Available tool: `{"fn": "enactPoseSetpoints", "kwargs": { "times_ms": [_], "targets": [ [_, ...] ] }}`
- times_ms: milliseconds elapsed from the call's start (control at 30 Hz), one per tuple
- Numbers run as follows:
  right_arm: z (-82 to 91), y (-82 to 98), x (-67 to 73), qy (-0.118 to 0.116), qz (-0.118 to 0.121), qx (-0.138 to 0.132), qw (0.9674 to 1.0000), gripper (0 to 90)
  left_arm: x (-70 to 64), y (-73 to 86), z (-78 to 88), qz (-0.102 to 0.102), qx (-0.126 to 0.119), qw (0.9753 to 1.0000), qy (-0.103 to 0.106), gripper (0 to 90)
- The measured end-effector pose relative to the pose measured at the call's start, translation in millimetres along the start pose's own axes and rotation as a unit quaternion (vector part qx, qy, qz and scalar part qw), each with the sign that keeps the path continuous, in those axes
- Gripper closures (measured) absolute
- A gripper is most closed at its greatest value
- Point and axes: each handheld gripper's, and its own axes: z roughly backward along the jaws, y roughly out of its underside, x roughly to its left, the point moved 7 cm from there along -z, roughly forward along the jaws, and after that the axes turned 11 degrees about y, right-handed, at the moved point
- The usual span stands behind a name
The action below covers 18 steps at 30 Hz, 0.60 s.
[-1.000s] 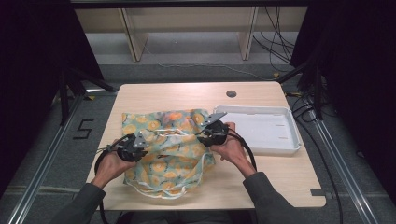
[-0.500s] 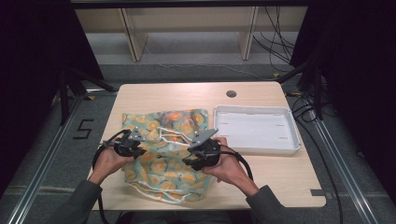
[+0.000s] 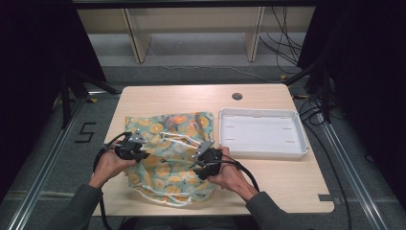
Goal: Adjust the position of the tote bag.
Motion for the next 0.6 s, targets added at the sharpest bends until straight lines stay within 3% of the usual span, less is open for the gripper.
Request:
{"fn": "enactPoseSetpoints", "kwargs": {
  "times_ms": [33, 100, 133, 167, 300, 333, 367, 433, 500, 600],
  "targets": [
    [-1.7, 0.4, 0.9, 0.002, 0.002, 0.005, 1.0, 37.2, 0.2, 1.5, 1.2, -0.006, 0.015, 0.9999, 0.007, 88.9],
    [-6.8, 0.5, 1.5, 0.004, 0.011, 0.009, 0.9999, 37.1, -0.6, 2.0, -1.0, -0.002, 0.007, 1.0, 0.006, 88.7],
    [-7.0, 2.4, 4.3, 0.006, -0.001, 0.022, 0.9997, 37.6, -0.6, 2.0, -1.0, -0.002, 0.007, 1.0, 0.006, 88.6],
    [-12.3, 2.0, 1.7, 0.007, 0.023, 0.013, 0.9996, 39.5, -0.1, 2.9, -1.2, -0.001, 0.016, 0.9998, 0.011, 88.6],
    [-14.7, 6.4, 5.1, 0.0, 0.003, 0.029, 0.9996, 44.7, 1.4, 4.4, -1.1, -0.008, 0.017, 0.9998, 0.009, 88.4],
    [-16.3, 10.7, 5.7, -0.006, -0.018, 0.041, 0.999, 51.3, 1.9, 4.9, -1.3, -0.005, 0.02, 0.9997, 0.012, 88.4],
    [-18.1, 11.6, 2.4, -0.01, -0.01, 0.034, 0.9993, 55.4, 2.5, 5.1, -2.2, -0.008, 0.017, 0.9998, 0.007, 88.4],
    [-19.6, 14.1, -1.1, -0.022, -0.031, 0.029, 0.9989, 62.5, 1.8, 7.0, -3.4, 0.0, 0.024, 0.9996, 0.015, 88.3],
    [-19.4, 16.6, -3.8, -0.034, -0.046, 0.028, 0.998, 72.6, 2.5, 6.7, -5.2, -0.001, 0.015, 0.9998, 0.009, 88.3],
    [-20.4, 18.4, -7.2, -0.045, -0.044, 0.015, 0.9979, 87.4, 2.5, 6.3, -5.7, 0.003, 0.006, 0.9999, 0.008, 88.4]
  ]
}}
